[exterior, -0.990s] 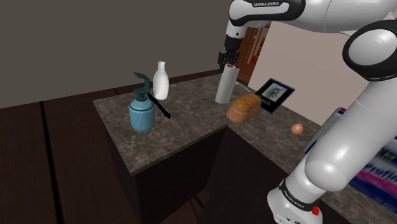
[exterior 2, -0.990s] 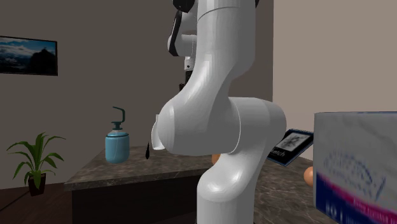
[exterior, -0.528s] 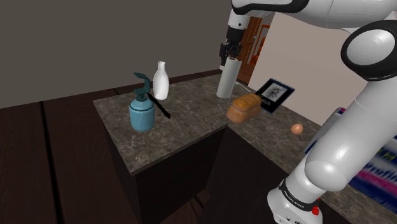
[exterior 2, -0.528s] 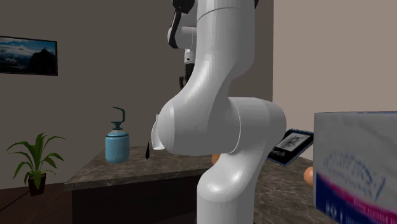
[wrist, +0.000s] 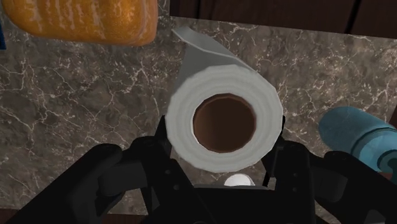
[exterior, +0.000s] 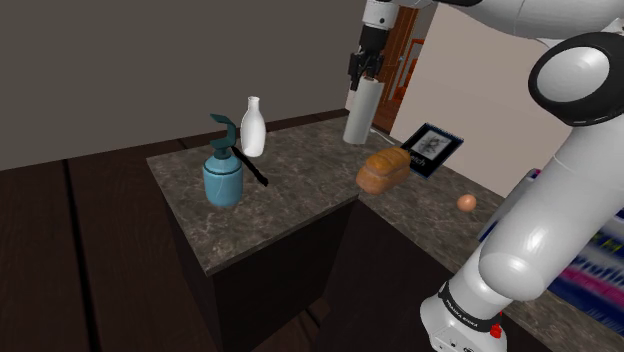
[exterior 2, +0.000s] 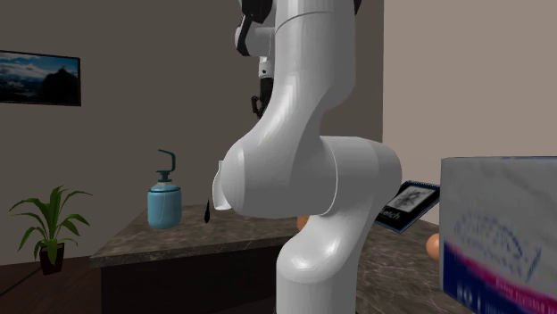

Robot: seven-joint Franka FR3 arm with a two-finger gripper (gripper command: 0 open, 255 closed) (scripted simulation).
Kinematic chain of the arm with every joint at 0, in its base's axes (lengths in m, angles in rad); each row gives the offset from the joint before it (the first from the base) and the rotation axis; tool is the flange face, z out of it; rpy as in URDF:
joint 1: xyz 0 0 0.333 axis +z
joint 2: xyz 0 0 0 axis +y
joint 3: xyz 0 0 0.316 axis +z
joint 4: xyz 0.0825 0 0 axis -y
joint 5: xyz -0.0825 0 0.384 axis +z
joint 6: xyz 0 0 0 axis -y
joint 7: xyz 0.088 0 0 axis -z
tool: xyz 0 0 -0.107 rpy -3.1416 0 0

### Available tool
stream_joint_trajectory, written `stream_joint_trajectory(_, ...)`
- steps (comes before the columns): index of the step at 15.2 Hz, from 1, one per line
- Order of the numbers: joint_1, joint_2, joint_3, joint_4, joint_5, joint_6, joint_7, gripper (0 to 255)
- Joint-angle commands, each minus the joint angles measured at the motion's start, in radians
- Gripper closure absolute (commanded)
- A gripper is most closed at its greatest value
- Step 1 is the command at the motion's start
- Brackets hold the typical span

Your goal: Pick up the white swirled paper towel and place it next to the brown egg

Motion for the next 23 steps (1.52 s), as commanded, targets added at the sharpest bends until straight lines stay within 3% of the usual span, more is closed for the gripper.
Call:
stream_joint_trajectory(1,-0.001,0.014,-0.001,0.048,0.003,-0.034,-0.001,255)
stream_joint_trajectory(9,-0.007,0.069,-0.005,0.227,0.013,-0.16,-0.005,255)
stream_joint_trajectory(15,-0.049,-0.112,-0.046,0.01,-0.023,-0.122,-0.095,255)
stream_joint_trajectory(23,-0.11,-0.294,-0.12,-0.171,-0.082,-0.116,-0.23,255)
